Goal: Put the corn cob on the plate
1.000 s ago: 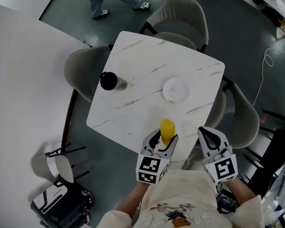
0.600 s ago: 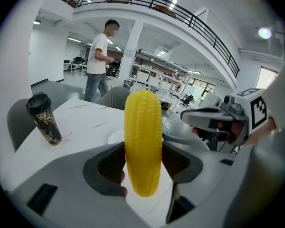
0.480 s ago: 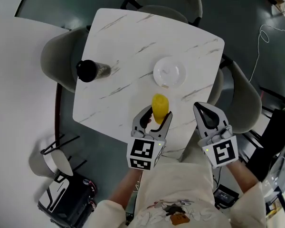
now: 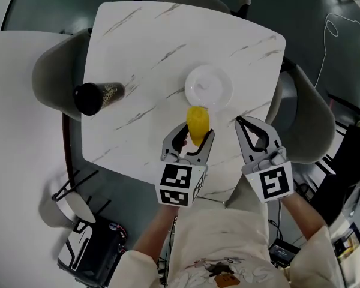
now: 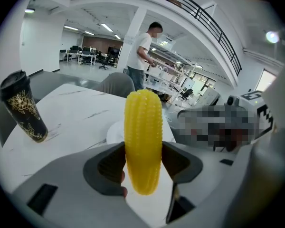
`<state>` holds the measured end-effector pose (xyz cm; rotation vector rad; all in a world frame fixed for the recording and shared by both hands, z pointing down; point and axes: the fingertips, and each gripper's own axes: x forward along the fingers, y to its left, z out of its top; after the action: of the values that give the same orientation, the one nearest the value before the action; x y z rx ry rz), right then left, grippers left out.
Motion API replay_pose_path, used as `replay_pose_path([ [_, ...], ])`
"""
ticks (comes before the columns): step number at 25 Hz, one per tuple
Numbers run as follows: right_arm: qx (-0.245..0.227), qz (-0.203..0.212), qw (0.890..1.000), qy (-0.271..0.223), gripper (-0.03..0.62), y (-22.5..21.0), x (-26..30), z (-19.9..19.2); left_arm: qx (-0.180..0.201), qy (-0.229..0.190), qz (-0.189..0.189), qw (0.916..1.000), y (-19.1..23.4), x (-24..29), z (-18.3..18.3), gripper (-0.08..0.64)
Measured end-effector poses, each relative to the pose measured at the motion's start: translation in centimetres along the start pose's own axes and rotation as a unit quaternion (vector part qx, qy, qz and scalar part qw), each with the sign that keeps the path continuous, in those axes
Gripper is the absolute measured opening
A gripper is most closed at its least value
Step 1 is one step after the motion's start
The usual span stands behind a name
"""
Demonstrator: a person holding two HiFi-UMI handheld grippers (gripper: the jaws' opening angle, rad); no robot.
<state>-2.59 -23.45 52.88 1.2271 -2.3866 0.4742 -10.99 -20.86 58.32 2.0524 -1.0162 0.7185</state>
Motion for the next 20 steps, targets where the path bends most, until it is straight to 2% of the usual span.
replay_pose_path([
  [5,0.012,-0.009,1.0,0.008,0.003,-0.9,2.0,-1.7,-0.004,0.016,-0.004,0.9998,1.1,2.8,-0.1,0.239],
  [12,0.018,0.002,1.0,0.016,0.003,-1.3,3.3,-2.8,-0.015,0.025,-0.001,0.9996,2.0,5.5,0.7,0.239],
  [16,0.016,-0.001,0.999,0.029,0.003,-1.8,4.7,-3.6,-0.04,0.028,-0.019,0.9986,3.0,7.2,0.9,0.238],
  [20,0.015,-0.002,0.999,0.036,0.003,-1.9,5.4,-3.9,-0.035,0.041,-0.009,0.9985,4.2,8.7,1.0,0.238],
])
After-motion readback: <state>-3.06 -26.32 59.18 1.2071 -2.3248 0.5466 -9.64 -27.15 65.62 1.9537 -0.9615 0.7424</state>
